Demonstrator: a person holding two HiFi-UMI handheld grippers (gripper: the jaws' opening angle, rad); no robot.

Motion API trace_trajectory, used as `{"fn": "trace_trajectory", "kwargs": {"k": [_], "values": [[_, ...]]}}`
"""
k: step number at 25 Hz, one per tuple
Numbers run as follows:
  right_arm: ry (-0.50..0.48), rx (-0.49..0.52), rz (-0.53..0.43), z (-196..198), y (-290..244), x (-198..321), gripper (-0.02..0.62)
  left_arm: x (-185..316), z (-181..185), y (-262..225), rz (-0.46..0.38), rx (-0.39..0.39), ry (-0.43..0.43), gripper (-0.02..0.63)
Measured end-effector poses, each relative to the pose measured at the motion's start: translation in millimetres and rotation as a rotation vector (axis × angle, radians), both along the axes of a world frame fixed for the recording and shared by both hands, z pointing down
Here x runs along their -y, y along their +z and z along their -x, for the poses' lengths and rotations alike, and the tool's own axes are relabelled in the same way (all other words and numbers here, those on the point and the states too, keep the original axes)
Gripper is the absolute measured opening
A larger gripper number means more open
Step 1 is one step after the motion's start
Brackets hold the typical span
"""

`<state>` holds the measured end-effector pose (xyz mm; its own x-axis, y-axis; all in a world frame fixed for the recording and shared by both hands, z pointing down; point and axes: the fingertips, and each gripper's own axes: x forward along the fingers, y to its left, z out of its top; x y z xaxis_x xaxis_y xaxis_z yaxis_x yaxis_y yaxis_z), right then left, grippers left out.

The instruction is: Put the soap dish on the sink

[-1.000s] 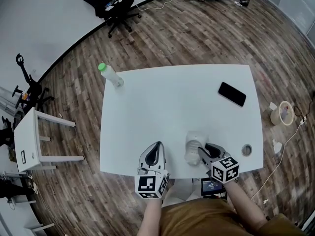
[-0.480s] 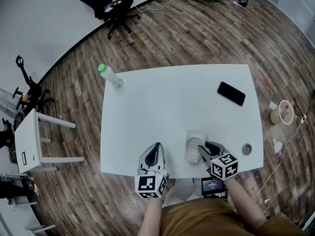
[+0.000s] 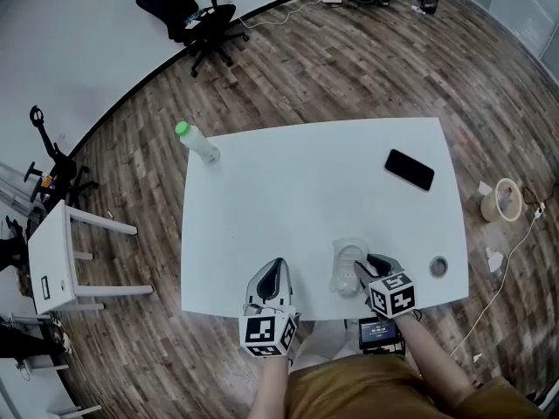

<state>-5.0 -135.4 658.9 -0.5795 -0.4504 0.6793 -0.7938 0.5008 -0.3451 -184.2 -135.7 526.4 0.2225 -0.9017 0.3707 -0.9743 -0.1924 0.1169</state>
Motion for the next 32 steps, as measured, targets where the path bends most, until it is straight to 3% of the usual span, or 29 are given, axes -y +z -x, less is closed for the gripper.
{"fn": "trace_trajectory", "kwargs": {"k": [4, 20, 32], "values": [[-0.014, -0.05, -0.009, 0.7, 0.7, 1.5, 0.127, 0.8, -0.8, 1.9, 0.002, 0.0, 0.002, 0.008], [0.004, -0.071, 0.008, 0.2, -2.0, 2.4, 0.127, -4.9, 0.7, -2.3, 0.007, 0.027, 0.003, 0.008], [0.066, -0.137, -0.068, -11.1, -14.0, 9.4, 0.127, -4.1, -8.2, -1.4, 0.005, 0.056, 0.046, 0.008]]}}
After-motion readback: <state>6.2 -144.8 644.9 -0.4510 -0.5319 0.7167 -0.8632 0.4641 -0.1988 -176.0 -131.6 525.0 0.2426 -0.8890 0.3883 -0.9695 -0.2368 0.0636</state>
